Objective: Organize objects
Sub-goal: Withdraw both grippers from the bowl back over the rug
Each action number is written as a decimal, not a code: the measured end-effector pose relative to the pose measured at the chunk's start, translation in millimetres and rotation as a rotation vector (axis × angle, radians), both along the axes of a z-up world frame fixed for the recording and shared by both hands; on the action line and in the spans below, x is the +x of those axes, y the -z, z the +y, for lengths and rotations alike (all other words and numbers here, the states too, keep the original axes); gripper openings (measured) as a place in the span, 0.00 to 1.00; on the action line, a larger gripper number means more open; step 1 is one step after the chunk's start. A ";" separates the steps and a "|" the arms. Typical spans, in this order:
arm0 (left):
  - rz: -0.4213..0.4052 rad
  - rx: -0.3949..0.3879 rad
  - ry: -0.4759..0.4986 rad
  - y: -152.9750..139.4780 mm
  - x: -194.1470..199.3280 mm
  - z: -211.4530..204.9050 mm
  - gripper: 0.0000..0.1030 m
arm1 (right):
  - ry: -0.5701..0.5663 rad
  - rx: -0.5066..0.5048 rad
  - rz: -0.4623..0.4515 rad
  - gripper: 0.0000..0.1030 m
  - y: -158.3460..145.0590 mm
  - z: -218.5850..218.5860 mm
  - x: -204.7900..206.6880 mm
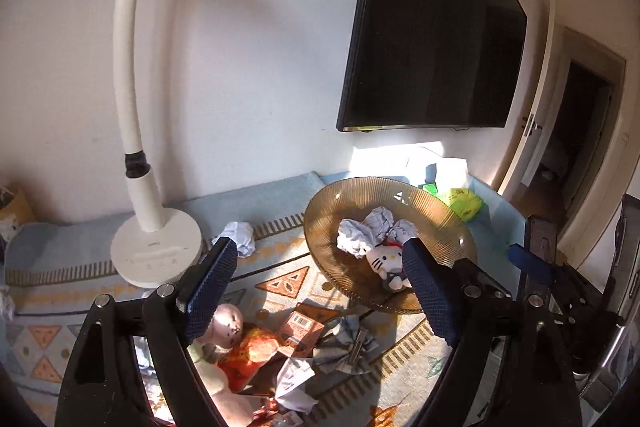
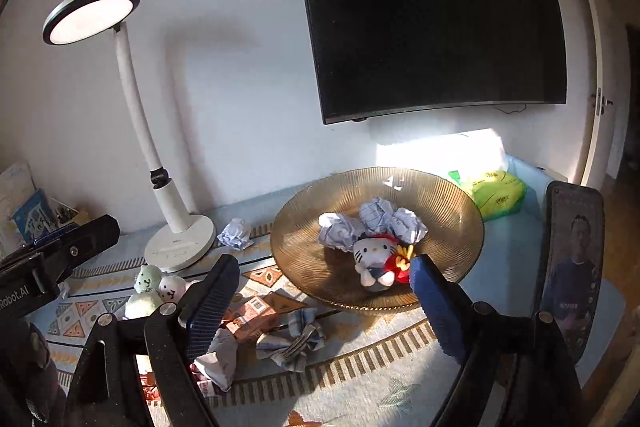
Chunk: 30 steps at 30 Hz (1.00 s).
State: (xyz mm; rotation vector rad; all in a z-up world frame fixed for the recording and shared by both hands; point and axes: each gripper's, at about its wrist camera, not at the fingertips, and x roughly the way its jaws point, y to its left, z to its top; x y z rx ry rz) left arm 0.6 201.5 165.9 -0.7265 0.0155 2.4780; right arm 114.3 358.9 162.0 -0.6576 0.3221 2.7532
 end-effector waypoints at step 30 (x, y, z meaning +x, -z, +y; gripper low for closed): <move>-0.141 -0.134 -0.707 136.2 25.4 -249.4 0.88 | -0.220 0.151 -0.159 0.99 97.4 -146.4 -51.5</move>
